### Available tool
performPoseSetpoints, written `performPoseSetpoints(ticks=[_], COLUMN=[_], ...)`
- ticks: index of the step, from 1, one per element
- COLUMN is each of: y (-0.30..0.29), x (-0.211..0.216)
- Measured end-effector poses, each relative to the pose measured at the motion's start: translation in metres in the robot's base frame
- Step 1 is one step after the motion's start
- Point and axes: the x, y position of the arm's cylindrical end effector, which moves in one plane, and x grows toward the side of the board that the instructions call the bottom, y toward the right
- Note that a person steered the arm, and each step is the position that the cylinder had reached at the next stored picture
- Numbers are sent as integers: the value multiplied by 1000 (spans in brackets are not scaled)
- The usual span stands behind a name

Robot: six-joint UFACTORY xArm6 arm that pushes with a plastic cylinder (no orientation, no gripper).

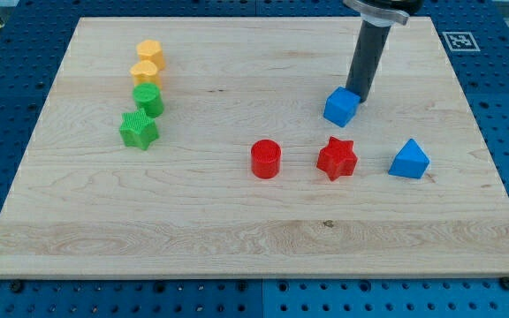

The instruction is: Slide the blue cube to the center

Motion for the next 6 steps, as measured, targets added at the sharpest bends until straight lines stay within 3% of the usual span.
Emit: performPoseSetpoints(ticks=[3, 6], y=[8, -53], x=[40, 45])
